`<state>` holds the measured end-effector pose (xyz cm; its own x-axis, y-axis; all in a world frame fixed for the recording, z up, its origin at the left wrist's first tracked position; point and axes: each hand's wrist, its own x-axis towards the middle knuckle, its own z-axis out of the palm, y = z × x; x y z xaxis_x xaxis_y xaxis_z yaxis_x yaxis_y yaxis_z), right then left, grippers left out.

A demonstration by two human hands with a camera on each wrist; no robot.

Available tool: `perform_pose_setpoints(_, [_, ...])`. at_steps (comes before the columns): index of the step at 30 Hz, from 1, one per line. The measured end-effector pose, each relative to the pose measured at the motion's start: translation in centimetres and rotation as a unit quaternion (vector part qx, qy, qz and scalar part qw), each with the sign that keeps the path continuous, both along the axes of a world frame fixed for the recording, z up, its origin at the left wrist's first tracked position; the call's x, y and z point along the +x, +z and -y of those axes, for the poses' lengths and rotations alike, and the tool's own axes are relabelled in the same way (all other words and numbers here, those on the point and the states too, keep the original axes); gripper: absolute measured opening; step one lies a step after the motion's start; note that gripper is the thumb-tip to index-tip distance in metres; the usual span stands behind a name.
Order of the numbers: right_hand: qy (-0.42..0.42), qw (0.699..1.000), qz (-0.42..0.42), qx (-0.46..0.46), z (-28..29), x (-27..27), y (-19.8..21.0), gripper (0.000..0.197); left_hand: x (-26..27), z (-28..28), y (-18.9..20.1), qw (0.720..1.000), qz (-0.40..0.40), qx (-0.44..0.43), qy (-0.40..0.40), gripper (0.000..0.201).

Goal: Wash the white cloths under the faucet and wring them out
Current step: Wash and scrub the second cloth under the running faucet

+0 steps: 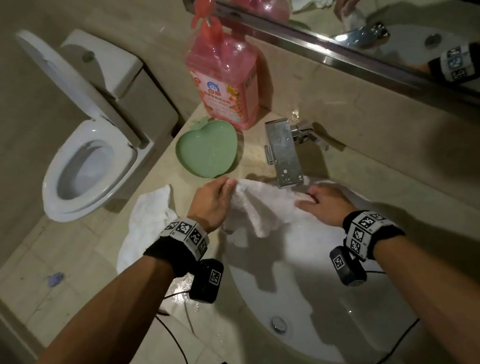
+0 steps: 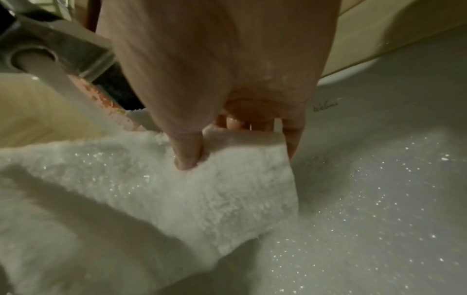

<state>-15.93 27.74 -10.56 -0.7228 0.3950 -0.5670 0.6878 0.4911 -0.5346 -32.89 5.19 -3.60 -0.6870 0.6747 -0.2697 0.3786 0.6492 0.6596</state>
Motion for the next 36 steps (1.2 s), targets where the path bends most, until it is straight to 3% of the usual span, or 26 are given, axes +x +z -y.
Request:
perform_pose_setpoints(4, [-0.061, 0.995, -0.072, -0.029, -0.2, 0.7, 0.5, 0.049, 0.3, 0.2, -0.1, 0.999, -0.013, -0.032, -0.027, 0.039])
perform_pose_setpoints(10, [-0.136, 0.969, -0.149, -0.140, 1.7, -0.6, 2.2, 0.031, 2.1, -1.6, -1.1, 0.985, -0.050, -0.118, -0.119, 0.039])
perform_pose_setpoints(15, [-0.128, 0.979, -0.150, -0.056, 2.6, -1.3, 2.8, 0.014, 3.2, -3.8, -1.0, 0.974, -0.072, -0.184, -0.108, 0.040])
perform_pose_setpoints(18, [-0.114, 0.977, -0.168, -0.057, 3.4, -0.8, 2.8, 0.029, 3.8, -5.4, -1.0, 0.985, 0.039, -0.164, -0.031, 0.040])
perform_pose_setpoints(20, [-0.096, 0.979, -0.144, -0.107, 4.2, -0.4, 3.1, 0.018, 4.5, -6.4, -1.1, 0.981, 0.130, -0.139, 0.024, 0.033])
perform_pose_setpoints(23, [-0.044, 0.988, -0.090, -0.121, 4.8, 0.1, 2.9, 0.070, 5.4, -7.4, -1.6, 0.977, 0.180, -0.115, 0.031, 0.026])
perform_pose_setpoints(24, [-0.035, 0.992, -0.083, -0.087, 4.7, 0.3, 2.7, 0.070, 5.7, -7.6, -1.7, 0.973, 0.203, -0.103, 0.031, 0.027])
perform_pose_setpoints(26, [-0.035, 0.995, -0.092, -0.020, 4.3, 0.4, 2.6, 0.045, 5.9, -7.9, -1.9, 0.965, 0.244, -0.092, 0.018, 0.028])
perform_pose_setpoints(27, [-0.035, 0.995, -0.095, -0.009, 3.8, 0.4, 2.5, 0.034, 5.8, -8.0, -1.9, 0.968, 0.232, -0.095, 0.006, 0.026])
perform_pose_setpoints(29, [-0.035, 0.994, -0.098, -0.018, 2.9, 0.7, 2.6, 0.032, 5.3, -8.1, -2.2, 0.984, 0.126, -0.123, -0.024, 0.017])
perform_pose_setpoints(32, [-0.024, 0.994, -0.102, -0.026, 1.5, 1.2, 2.8, 0.032, 4.2, -8.2, -3.1, 0.984, 0.043, -0.138, -0.108, 0.067])
perform_pose_setpoints(33, [-0.021, 0.994, -0.107, -0.026, 1.0, 1.3, 2.8, 0.030, 4.0, -8.4, -3.2, 0.979, 0.043, -0.128, -0.150, 0.071])
perform_pose_setpoints(36, [-0.025, 0.993, -0.113, -0.030, -0.2, 1.7, 3.1, 0.032, 4.0, -8.9, -3.3, 0.964, 0.005, -0.116, -0.240, 0.035])
